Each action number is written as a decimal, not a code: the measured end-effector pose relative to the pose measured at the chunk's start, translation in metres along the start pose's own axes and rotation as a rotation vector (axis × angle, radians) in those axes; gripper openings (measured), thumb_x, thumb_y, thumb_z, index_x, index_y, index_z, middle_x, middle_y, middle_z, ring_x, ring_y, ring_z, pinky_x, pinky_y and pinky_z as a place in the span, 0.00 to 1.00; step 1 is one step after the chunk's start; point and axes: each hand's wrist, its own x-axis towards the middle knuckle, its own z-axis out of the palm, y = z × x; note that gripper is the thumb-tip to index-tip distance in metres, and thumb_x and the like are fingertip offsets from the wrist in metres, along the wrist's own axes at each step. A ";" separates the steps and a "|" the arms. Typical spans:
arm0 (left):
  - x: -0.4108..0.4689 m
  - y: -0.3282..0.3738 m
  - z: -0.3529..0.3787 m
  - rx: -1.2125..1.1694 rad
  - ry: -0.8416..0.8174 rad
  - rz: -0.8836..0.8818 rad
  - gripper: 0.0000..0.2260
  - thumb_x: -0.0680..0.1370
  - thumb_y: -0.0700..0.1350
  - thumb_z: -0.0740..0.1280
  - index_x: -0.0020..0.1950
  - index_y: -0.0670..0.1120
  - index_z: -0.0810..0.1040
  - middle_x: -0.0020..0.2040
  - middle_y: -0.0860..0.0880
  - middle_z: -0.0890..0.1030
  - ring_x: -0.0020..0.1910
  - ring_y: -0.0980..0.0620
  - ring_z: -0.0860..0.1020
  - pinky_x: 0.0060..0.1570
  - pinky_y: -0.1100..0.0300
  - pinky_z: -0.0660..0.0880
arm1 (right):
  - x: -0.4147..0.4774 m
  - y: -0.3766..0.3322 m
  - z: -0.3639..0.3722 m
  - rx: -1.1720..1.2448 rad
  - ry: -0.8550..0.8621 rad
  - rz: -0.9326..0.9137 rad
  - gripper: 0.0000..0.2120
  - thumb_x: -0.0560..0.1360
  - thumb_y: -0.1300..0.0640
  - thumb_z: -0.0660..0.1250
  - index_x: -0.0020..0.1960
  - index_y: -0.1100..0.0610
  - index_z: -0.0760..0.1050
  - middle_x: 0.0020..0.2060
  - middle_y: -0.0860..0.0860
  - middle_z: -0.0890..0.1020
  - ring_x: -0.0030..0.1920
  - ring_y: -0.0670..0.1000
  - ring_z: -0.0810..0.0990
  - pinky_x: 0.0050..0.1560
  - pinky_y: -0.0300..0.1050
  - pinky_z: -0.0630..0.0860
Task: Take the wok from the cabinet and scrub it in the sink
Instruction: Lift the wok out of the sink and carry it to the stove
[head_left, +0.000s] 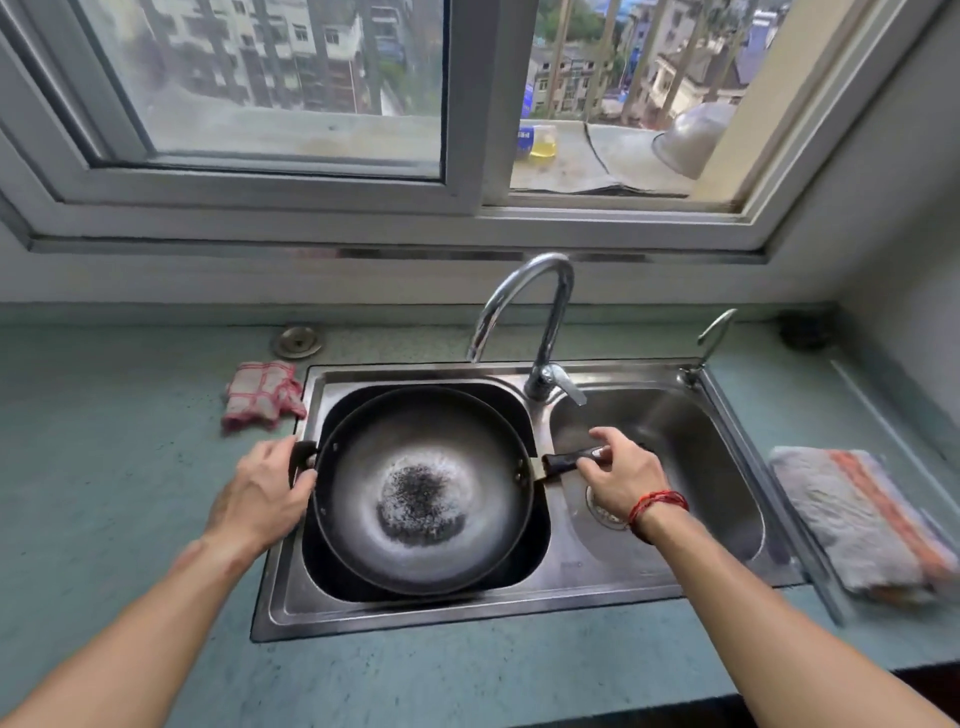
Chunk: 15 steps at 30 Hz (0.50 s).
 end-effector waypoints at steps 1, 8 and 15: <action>0.000 -0.002 0.002 0.015 -0.006 -0.011 0.15 0.78 0.45 0.67 0.63 0.42 0.76 0.60 0.38 0.77 0.59 0.37 0.75 0.58 0.45 0.73 | 0.001 0.007 0.001 -0.011 0.006 0.026 0.22 0.74 0.49 0.67 0.67 0.49 0.72 0.55 0.52 0.82 0.58 0.55 0.78 0.61 0.45 0.73; 0.009 -0.017 0.013 0.087 -0.042 -0.086 0.18 0.79 0.49 0.66 0.66 0.44 0.74 0.61 0.38 0.76 0.60 0.38 0.74 0.56 0.44 0.74 | 0.008 0.041 0.020 -0.095 0.002 0.157 0.18 0.75 0.48 0.64 0.61 0.53 0.74 0.52 0.56 0.81 0.54 0.58 0.77 0.54 0.47 0.74; 0.023 -0.024 0.023 0.135 -0.077 -0.210 0.17 0.80 0.50 0.63 0.64 0.41 0.72 0.63 0.37 0.74 0.59 0.37 0.74 0.54 0.45 0.71 | 0.029 0.042 0.038 0.190 -0.044 0.385 0.14 0.75 0.48 0.66 0.33 0.53 0.72 0.35 0.52 0.79 0.40 0.57 0.79 0.51 0.50 0.78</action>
